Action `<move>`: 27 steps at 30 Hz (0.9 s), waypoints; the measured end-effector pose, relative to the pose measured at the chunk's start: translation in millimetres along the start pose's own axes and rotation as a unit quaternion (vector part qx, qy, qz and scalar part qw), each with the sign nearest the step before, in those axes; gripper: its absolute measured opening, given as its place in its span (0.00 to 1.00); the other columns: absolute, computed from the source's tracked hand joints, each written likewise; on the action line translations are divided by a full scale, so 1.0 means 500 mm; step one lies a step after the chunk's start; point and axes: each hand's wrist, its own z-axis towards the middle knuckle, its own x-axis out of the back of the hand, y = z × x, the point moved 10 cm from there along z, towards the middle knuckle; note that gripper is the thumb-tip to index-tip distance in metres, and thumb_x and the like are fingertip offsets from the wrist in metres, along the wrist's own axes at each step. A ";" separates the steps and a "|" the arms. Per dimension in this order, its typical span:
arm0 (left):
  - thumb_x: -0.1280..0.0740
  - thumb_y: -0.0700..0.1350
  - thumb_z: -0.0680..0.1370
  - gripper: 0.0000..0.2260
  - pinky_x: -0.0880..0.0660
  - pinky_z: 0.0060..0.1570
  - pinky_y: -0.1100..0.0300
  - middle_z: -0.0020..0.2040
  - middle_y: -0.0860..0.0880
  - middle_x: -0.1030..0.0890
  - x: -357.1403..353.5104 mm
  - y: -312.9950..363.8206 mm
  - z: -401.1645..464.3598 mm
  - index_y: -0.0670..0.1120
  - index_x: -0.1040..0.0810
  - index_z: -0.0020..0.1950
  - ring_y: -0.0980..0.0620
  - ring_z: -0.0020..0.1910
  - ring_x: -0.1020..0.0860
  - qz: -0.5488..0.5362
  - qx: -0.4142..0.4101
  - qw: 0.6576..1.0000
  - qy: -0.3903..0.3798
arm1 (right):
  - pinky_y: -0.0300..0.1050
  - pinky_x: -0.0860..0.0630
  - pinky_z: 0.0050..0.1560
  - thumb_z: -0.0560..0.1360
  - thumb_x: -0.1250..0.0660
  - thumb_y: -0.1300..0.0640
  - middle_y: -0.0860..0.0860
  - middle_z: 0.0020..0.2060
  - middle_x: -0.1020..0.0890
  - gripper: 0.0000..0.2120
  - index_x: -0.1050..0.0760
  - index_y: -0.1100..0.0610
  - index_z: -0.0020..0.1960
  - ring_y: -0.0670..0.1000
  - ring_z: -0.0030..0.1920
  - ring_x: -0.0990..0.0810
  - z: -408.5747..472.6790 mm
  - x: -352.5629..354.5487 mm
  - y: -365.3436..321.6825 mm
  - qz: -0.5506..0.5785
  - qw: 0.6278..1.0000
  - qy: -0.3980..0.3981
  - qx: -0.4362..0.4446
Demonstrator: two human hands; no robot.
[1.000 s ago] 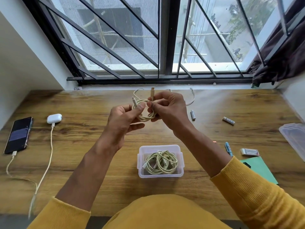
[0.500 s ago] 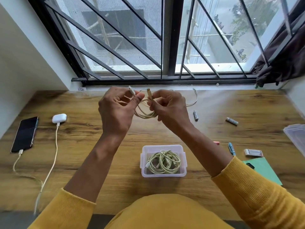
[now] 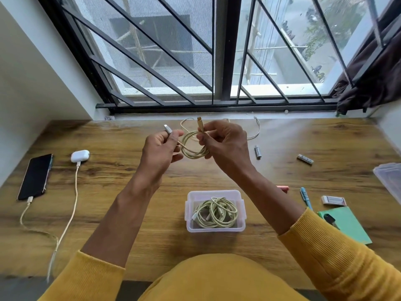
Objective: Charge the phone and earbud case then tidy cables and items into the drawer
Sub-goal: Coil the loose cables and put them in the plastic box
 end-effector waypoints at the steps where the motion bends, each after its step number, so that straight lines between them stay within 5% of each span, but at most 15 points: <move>1: 0.37 0.45 0.88 0.11 0.19 0.45 0.60 0.43 0.50 0.20 -0.002 0.001 -0.003 0.45 0.15 0.60 0.55 0.44 0.21 0.008 -0.002 1.000 0.004 | 0.54 0.15 0.32 0.78 0.25 0.64 0.55 0.35 0.14 0.02 0.16 0.61 0.50 0.53 0.31 0.14 -0.001 -0.001 0.000 0.003 1.000 -0.001 0.000; 8: 0.33 0.47 0.86 0.13 0.18 0.54 0.52 0.53 0.53 0.14 0.006 0.079 -0.050 0.50 0.17 0.69 0.55 0.48 0.18 0.182 -0.141 0.971 0.059 | 0.47 0.16 0.31 0.78 0.25 0.64 0.56 0.35 0.14 0.02 0.16 0.61 0.50 0.53 0.32 0.14 0.000 0.002 0.003 0.008 1.000 0.015 -0.014; 11: 0.31 0.48 0.84 0.13 0.17 0.55 0.50 0.49 0.58 0.16 0.002 0.091 -0.064 0.51 0.17 0.68 0.55 0.49 0.16 0.223 -0.163 0.959 0.059 | 0.45 0.17 0.31 0.77 0.25 0.64 0.55 0.35 0.14 0.02 0.15 0.61 0.50 0.52 0.31 0.14 0.003 0.008 0.001 0.000 1.000 0.020 -0.006; 14: 0.26 0.48 0.82 0.13 0.16 0.50 0.43 0.41 0.55 0.16 0.018 0.073 -0.055 0.51 0.18 0.66 0.53 0.39 0.17 0.155 -0.133 0.977 0.064 | 0.45 0.17 0.31 0.77 0.25 0.64 0.55 0.35 0.14 0.02 0.15 0.61 0.50 0.51 0.32 0.14 0.001 0.012 0.002 -0.001 1.000 0.028 0.000; 18: 0.20 0.48 0.76 0.23 0.14 0.47 0.46 0.42 0.49 0.13 0.056 0.058 -0.053 0.47 0.25 0.67 0.53 0.37 0.13 0.078 -0.098 0.984 0.126 | 0.46 0.16 0.33 0.78 0.25 0.64 0.55 0.37 0.13 0.03 0.16 0.60 0.51 0.53 0.33 0.13 -0.002 0.007 0.000 0.025 0.999 0.023 0.010; 24: 0.23 0.47 0.79 0.07 0.13 0.45 0.49 0.45 0.53 0.12 0.046 0.070 -0.059 0.49 0.12 0.57 0.56 0.41 0.13 0.165 -0.150 0.966 0.129 | 0.48 0.15 0.33 0.79 0.26 0.65 0.55 0.38 0.13 0.04 0.16 0.63 0.53 0.53 0.34 0.13 0.001 -0.010 -0.015 0.029 0.998 -0.014 0.045; 27: 0.26 0.54 0.81 0.10 0.14 0.45 0.56 0.45 0.56 0.13 0.020 0.064 -0.064 0.51 0.13 0.58 0.59 0.43 0.13 0.199 -0.140 0.966 0.088 | 0.49 0.15 0.33 0.79 0.26 0.66 0.55 0.38 0.13 0.04 0.17 0.64 0.53 0.53 0.34 0.13 0.002 -0.008 -0.017 0.032 0.998 -0.015 0.051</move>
